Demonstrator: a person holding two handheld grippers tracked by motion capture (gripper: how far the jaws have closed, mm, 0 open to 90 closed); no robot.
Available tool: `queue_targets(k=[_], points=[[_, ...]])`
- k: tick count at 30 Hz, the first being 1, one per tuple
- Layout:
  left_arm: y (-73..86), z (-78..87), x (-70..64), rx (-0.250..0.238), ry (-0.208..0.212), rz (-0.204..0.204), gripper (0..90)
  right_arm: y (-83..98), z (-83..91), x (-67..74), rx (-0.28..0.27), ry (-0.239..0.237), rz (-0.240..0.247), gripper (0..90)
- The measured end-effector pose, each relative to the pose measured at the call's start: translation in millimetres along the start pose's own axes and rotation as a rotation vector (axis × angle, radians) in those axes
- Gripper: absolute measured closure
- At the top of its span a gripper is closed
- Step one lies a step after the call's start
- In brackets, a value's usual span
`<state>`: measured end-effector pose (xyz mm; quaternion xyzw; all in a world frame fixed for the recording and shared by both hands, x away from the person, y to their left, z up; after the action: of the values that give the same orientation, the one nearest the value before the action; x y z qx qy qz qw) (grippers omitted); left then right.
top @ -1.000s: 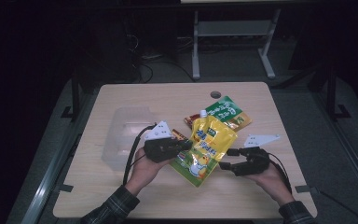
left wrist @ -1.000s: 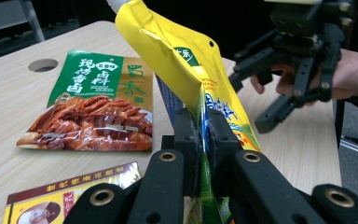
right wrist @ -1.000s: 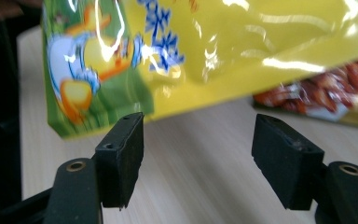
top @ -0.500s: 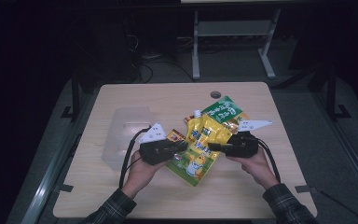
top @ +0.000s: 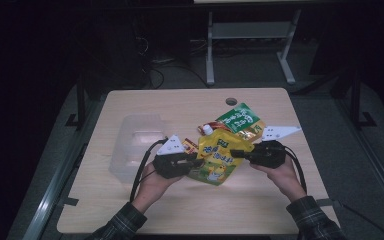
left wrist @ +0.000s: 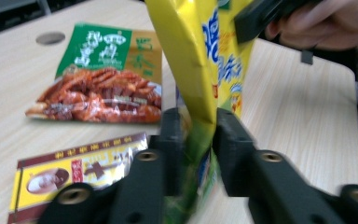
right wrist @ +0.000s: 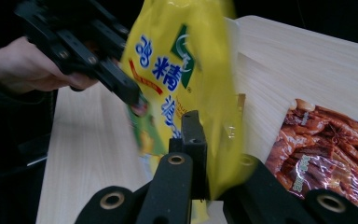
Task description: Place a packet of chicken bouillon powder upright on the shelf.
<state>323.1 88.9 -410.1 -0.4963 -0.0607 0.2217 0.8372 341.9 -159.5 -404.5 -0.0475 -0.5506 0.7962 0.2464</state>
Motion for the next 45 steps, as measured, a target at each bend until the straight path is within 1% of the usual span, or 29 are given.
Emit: queue_targets(k=[1,3,5,7,8,9,12,16,18,19,20,23,25,26,30,32,34,36,37,39,40,42,43,45], points=[[0.4,-0.3,0.0,0.01,-0.008,-0.01,67.6,-0.6,0.7,0.9,0.001,0.0,0.009,90.0],[0.4,-0.4,-0.8,0.021,-0.023,-0.008,59.9,-1.0,1.8,3.1,0.005,-0.016,0.011,90.0],[0.5,0.4,-1.0,0.031,-0.034,-0.005,51.8,-2.1,2.4,5.0,0.013,-0.025,0.025,90.0],[1.8,1.8,-1.6,0.046,-0.043,-0.007,46.1,-3.1,3.1,6.4,0.015,-0.032,0.027,90.0],[3.1,2.8,-2.1,0.052,-0.05,-0.001,42.2,-3.3,3.7,7.1,0.017,-0.034,0.028,90.0],[4.3,4.6,-2.0,0.06,-0.052,-0.001,38.6,-3.7,4.6,7.7,0.018,-0.038,0.033,90.0],[9.5,8.9,-2.6,0.082,-0.044,0.005,33.5,-5.0,8.2,9.3,0.016,-0.042,0.033,90.0],[18.9,14.5,-6.7,0.103,-0.034,0.002,29.6,-7.8,13.7,10.5,0.004,-0.049,0.026,90.0],[24.1,15.9,-10.3,0.103,-0.03,0.006,28.5,-10.5,16.3,11.8,-0.005,-0.049,0.019,90.0],[27.6,16.3,-12.7,0.112,-0.027,0.004,27.5,-11.6,16.8,12.4,-0.007,-0.049,0.018,90.0],[30.0,16.4,-14.3,0.123,-0.025,0.007,26.2,-13.5,17.3,13.1,-0.008,-0.044,0.022,90.0],[38.9,16.2,-19.3,0.144,-0.011,-0.009,23.9,-17.0,16.9,13.4,-0.001,-0.028,0.019,90.0],[44.5,15.0,-23.6,0.155,-0.004,-0.011,21.7,-20.0,14.7,13.1,0.003,-0.009,0.015,90.0],[47.3,14.3,-27.0,0.157,0.004,-0.002,21.1,-21.1,13.9,12.7,0.006,-0.009,0.019,90.0],[55.3,11.3,-36.0,0.171,0.02,-0.023,18.2,-27.5,7.8,13.1,0.015,0.005,0.014,90.0],[59.9,9.7,-39.1,0.169,0.028,-0.029,16.9,-31.6,3.4,13.3,0.018,0.004,0.007,90.0],[65.4,8.1,-42.6,0.177,0.032,-0.02,15.6,-35.7,-0.8,13.2,0.023,0.006,0.003,90.0],[69.7,6.4,-45.3,0.178,0.042,-0.024,14.5,-40.0,-5.8,13.7,0.024,0.009,0.002,90.0],[71.6,5.2,-46.9,0.188,0.042,-0.03,14.1,-41.6,-7.6,13.9,0.026,0.007,0.002,90.0],[73.7,1.5,-48.9,0.2,0.042,-0.047,13.5,-45.7,-12.6,15.1,0.027,0.007,0.001,90.0],[73.9,-0.2,-49.7,0.202,0.045,-0.051,13.4,-48.0,-15.4,15.6,0.024,0.006,0.002,90.0],[74.5,-3.1,-52.2,0.206,0.059,-0.045,13.4,-53.0,-20.9,17.5,0.024,0.003,0.008,90.0],[75.0,-4.3,-52.0,0.21,0.059,-0.056,13.5,-55.7,-23.8,18.6,0.026,0.003,0.011,90.0],[76.1,-6.1,-51.6,0.225,0.061,-0.063,13.4,-60.4,-30.7,19.9,0.03,0.005,0.01,90.0]])
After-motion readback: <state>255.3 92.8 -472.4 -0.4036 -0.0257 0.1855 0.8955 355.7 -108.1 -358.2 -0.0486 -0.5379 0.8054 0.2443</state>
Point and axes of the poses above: each handheld gripper's, and its own axes: z roughly backward along the jaws, y roughly out of its underside, x roughly to its left, the point moved 4 cm from there along -z, roughly forward along the jaws, and after that the axes turned 3 degrees about y, right-handed, at the moved point
